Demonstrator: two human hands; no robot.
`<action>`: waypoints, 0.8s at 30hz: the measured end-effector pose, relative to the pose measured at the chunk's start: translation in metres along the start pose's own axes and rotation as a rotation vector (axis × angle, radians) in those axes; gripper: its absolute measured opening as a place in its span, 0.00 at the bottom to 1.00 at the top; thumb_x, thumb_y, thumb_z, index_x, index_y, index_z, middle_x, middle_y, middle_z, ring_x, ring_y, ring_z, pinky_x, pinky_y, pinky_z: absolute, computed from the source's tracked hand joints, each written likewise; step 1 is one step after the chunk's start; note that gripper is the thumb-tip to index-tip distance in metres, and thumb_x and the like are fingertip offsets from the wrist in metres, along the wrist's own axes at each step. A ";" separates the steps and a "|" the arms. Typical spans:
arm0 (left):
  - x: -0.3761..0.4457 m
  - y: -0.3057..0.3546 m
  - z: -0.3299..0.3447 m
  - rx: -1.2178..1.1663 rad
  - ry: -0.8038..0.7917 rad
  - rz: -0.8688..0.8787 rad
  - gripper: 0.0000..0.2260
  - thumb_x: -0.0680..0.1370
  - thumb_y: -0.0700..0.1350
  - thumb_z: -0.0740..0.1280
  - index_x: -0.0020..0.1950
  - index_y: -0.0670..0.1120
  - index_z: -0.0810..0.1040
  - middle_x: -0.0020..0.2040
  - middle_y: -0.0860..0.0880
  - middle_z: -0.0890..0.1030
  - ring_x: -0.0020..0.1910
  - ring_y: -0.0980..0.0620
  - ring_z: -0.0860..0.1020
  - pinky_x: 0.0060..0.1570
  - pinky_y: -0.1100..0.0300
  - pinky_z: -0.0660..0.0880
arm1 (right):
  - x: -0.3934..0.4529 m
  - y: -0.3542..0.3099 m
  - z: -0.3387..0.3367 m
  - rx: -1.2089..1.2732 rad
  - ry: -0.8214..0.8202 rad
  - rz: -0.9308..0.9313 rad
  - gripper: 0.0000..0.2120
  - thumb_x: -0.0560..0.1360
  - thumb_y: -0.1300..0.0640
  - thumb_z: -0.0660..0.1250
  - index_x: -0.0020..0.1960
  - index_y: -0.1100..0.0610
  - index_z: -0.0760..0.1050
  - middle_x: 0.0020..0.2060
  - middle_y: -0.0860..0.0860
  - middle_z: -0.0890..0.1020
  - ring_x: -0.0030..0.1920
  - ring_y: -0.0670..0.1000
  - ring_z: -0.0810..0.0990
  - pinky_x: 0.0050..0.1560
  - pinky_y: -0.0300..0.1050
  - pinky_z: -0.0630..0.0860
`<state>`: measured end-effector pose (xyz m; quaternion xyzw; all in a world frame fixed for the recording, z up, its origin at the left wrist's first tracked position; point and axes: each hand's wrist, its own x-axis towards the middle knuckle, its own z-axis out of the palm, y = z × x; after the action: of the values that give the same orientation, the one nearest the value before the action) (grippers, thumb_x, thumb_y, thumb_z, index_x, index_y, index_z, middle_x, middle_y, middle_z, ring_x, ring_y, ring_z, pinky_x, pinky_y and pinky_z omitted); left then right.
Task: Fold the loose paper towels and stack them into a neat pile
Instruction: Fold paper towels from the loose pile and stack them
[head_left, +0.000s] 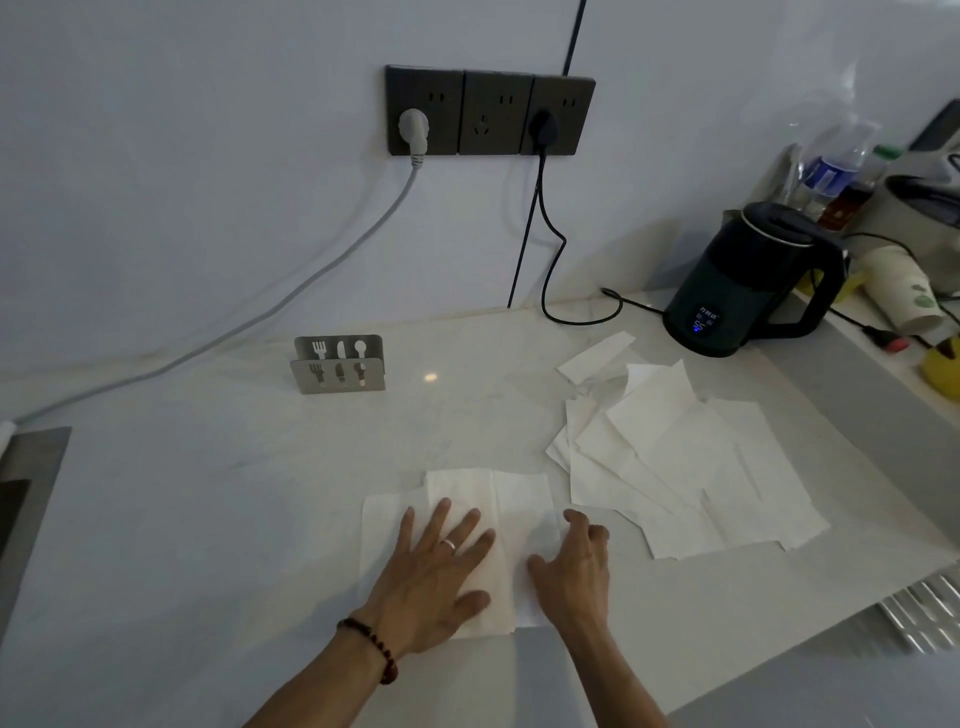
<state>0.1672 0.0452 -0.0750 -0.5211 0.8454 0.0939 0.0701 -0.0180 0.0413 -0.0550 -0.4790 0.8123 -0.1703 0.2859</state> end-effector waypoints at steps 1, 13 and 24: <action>-0.002 0.001 0.003 0.010 -0.045 0.000 0.29 0.80 0.65 0.41 0.73 0.54 0.67 0.74 0.49 0.68 0.73 0.41 0.65 0.70 0.37 0.50 | 0.002 -0.001 -0.001 0.055 -0.021 0.040 0.30 0.72 0.60 0.70 0.71 0.55 0.62 0.65 0.55 0.69 0.61 0.58 0.74 0.60 0.51 0.74; 0.006 0.004 -0.032 -0.546 0.317 -0.249 0.26 0.80 0.61 0.47 0.51 0.52 0.82 0.51 0.52 0.78 0.56 0.50 0.75 0.60 0.53 0.68 | -0.016 -0.026 -0.024 0.345 -0.367 -0.226 0.08 0.72 0.58 0.68 0.48 0.49 0.83 0.41 0.45 0.84 0.41 0.46 0.83 0.45 0.42 0.82; 0.008 -0.008 -0.034 -0.865 0.185 -0.661 0.11 0.74 0.50 0.70 0.37 0.45 0.79 0.34 0.52 0.81 0.35 0.55 0.79 0.38 0.59 0.76 | -0.010 -0.013 -0.009 -0.001 -0.250 -0.427 0.19 0.78 0.50 0.63 0.69 0.44 0.71 0.49 0.41 0.75 0.46 0.43 0.77 0.48 0.33 0.73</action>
<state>0.1697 0.0269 -0.0441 -0.7461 0.5239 0.3595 -0.1992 -0.0111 0.0436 -0.0382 -0.6574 0.6509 -0.1661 0.3414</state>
